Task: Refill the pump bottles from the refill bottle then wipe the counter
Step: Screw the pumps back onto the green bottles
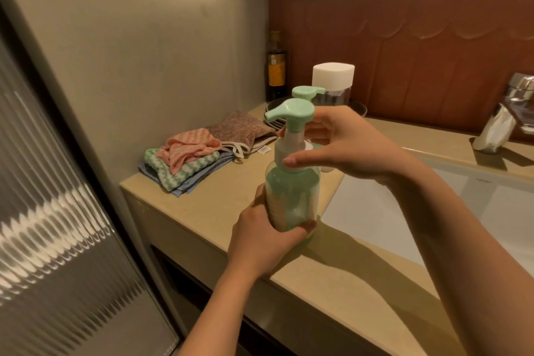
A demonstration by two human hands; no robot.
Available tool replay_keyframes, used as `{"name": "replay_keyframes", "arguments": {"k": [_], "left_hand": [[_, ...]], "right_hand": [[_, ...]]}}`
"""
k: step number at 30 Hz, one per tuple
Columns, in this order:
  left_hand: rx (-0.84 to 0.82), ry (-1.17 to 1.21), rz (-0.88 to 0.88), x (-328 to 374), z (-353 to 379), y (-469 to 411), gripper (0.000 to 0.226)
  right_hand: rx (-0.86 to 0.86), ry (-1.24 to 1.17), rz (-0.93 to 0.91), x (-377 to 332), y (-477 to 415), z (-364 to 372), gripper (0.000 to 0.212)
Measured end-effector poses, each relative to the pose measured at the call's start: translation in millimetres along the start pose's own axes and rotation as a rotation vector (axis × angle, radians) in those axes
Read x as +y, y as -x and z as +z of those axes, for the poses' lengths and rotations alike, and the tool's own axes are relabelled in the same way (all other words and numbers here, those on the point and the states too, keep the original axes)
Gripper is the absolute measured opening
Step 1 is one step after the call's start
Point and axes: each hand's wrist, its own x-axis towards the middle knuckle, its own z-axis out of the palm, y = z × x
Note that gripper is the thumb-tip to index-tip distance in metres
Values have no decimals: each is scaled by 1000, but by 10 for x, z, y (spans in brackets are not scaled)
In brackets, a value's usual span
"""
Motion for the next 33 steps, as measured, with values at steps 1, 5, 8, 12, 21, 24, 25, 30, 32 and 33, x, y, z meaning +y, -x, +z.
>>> {"name": "replay_keyframes", "arguments": {"k": [1, 5, 8, 12, 21, 24, 25, 30, 32, 33], "left_hand": [[-6, -3, -8, 1, -2, 2, 66], [-14, 28, -27, 9, -6, 8, 69], [-21, 60, -25, 8, -1, 1, 63], [-24, 99, -27, 16, -6, 20, 59], [-19, 29, -2, 38, -18, 28, 66], [-15, 95, -39, 21, -17, 26, 59], [-18, 105, -47, 18, -17, 28, 58], [-18, 34, -20, 57, -30, 41, 64], [-26, 13, -8, 51, -34, 41, 64], [-27, 10, -3, 49, -36, 41, 63]], "right_hand": [[-9, 29, 16, 18, -9, 14, 55], [82, 134, 57, 53, -52, 96, 68], [227, 240, 49, 47, -74, 243, 67], [132, 307, 61, 25, -74, 202, 76], [-13, 119, 17, 74, -8, -2, 56], [163, 269, 32, 33, -41, 216, 71], [156, 269, 26, 31, -49, 256, 72], [-189, -47, 87, 103, -6, 38, 51], [-212, -73, 78, 118, 31, -59, 45], [-190, -69, 60, 117, 42, -83, 46]]}}
